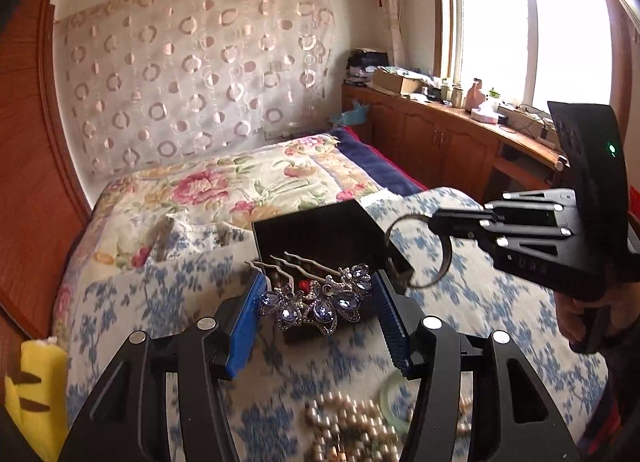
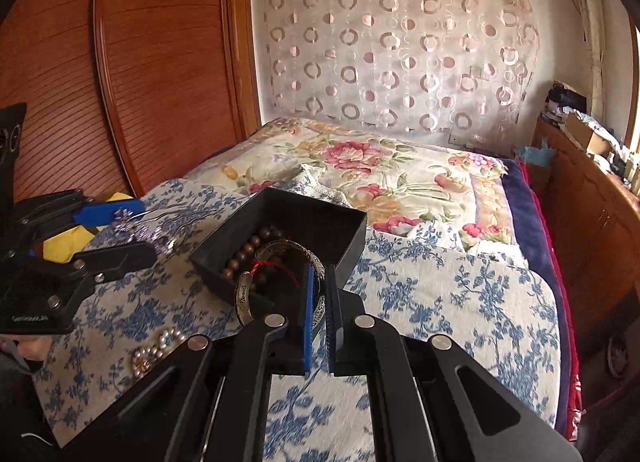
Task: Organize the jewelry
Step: 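Lower the hairpins into the black box with the left gripper while the right releases the bangle there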
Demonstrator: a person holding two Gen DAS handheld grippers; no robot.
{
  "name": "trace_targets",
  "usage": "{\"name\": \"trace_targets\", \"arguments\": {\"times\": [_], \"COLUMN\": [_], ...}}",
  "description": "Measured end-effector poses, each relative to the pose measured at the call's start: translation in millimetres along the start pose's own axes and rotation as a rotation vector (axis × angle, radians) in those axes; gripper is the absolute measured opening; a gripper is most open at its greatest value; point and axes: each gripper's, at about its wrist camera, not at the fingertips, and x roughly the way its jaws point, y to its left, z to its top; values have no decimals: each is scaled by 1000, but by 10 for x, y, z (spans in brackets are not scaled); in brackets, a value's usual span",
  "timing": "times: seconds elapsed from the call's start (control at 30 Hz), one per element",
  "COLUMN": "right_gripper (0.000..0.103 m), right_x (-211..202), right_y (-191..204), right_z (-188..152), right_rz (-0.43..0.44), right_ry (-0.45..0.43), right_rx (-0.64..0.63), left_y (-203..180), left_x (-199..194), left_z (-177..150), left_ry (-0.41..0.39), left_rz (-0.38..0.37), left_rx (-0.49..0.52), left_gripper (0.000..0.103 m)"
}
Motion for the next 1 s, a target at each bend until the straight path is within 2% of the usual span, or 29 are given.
{"name": "trace_targets", "arguments": {"times": [0.27, 0.57, 0.9, 1.0], "right_gripper": [6, 6, 6, 6], "right_x": [158, 284, 381, 430], "right_y": [-156, -263, -228, -169], "right_z": [102, 145, 243, 271], "right_rz": [20, 18, 23, 32], "right_ry": [-4, 16, 26, 33], "right_rx": [14, 15, -6, -17], "left_y": [50, 60, 174, 259], "left_x": [459, 869, 843, 750], "left_z": [201, 230, 220, 190], "left_ry": [43, 78, 73, 72], "left_rz": [8, -8, -6, 10], "left_rx": [7, 16, -2, -12], "left_gripper": [52, 52, 60, 66]}}
